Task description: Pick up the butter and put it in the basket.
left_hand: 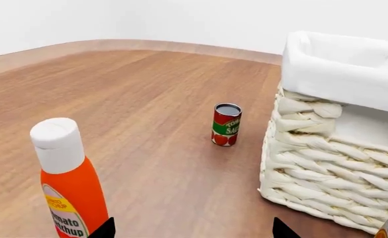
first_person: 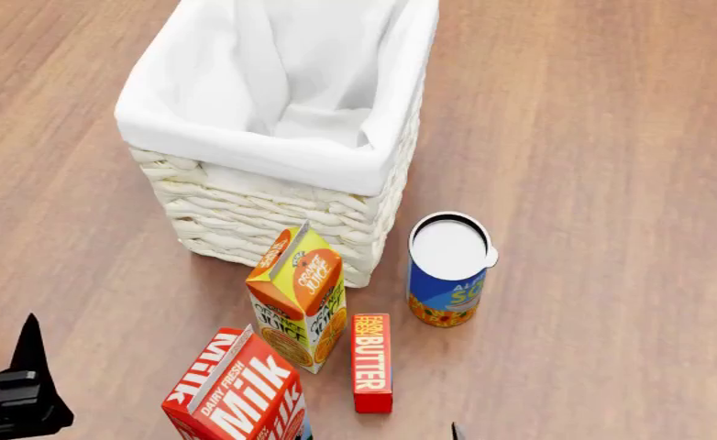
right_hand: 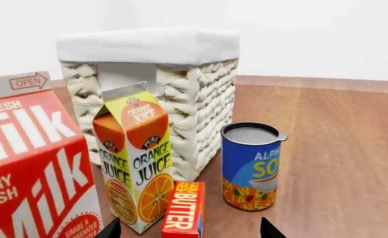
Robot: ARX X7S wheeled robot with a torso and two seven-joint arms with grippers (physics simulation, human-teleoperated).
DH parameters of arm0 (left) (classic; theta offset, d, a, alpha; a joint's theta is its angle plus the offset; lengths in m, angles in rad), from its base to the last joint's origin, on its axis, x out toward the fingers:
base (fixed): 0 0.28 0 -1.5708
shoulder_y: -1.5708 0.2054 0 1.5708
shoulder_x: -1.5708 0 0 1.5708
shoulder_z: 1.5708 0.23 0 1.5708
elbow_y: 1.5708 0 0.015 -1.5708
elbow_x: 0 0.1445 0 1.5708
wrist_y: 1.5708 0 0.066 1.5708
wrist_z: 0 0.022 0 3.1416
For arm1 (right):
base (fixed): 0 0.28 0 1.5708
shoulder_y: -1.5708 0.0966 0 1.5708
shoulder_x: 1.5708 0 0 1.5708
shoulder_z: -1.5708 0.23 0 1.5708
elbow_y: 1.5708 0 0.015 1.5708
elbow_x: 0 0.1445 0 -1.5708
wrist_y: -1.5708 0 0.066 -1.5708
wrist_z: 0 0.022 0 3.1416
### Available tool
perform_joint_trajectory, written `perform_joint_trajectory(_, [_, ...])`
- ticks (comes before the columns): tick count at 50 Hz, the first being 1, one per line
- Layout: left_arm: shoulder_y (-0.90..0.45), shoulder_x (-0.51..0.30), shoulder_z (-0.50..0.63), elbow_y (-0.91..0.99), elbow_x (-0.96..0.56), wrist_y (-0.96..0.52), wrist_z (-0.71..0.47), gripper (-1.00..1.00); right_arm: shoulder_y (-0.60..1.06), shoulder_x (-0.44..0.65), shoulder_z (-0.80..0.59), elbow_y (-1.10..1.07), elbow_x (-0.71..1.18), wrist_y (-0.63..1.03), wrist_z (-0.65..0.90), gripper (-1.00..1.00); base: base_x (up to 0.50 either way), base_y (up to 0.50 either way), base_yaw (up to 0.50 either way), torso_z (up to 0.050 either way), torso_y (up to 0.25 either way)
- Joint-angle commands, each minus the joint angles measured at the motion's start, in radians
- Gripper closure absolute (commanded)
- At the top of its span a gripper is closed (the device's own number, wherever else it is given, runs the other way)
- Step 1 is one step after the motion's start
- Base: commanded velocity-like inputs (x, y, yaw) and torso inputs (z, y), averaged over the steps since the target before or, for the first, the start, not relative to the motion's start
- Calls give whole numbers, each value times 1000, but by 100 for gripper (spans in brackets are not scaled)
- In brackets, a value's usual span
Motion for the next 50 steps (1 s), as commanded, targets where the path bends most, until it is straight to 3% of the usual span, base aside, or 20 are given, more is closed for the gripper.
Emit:
perform_joint_trajectory(1, [9, -7, -6, 17, -12, -5, -6, -100, 37, -4, -5, 19, -5, 16, 9, -100, 0, 0, 0, 0, 0])
perform_joint_trajectory(50, [24, -23, -8, 63, -49, -21, -30, -100, 139, 13, -30, 18, 49, 177, 7, -100, 0, 0, 0, 0, 0])
